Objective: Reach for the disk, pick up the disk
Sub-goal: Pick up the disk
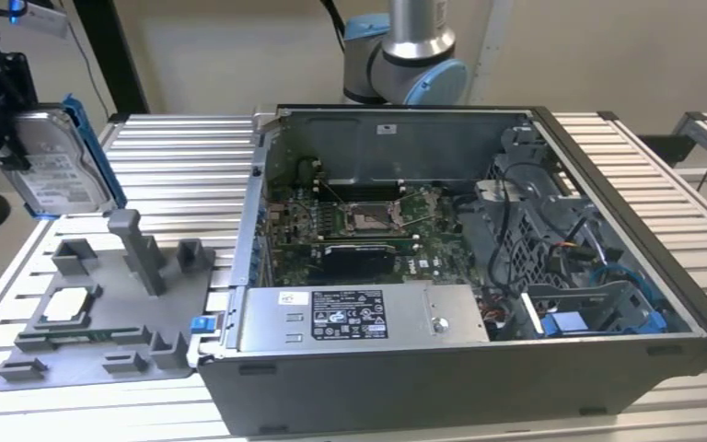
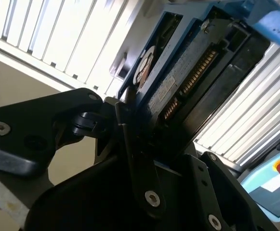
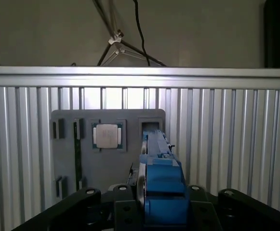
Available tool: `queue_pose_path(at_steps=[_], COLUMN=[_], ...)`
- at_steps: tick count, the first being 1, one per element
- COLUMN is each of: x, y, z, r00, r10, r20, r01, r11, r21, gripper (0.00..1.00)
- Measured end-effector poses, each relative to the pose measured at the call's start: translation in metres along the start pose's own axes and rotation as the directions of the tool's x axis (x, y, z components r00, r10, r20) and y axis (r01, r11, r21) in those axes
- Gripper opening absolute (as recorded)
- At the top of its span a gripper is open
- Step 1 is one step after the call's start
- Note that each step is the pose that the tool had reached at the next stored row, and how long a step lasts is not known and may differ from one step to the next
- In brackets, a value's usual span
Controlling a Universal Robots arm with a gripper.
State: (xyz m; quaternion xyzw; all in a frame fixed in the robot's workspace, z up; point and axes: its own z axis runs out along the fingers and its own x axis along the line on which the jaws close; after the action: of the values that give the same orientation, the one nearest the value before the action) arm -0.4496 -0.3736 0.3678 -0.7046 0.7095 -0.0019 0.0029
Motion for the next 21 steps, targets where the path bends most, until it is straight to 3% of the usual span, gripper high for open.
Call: queue_pose_path(at_steps=[21], x=[-0.0001], y=[-0.0002], z=[-0.0380], r00=[1.0000], r10=[0.000], r20=[-0.0002], r01=[0.000], r11=[1.0000], r21=[0.0000], gripper=[0.00])
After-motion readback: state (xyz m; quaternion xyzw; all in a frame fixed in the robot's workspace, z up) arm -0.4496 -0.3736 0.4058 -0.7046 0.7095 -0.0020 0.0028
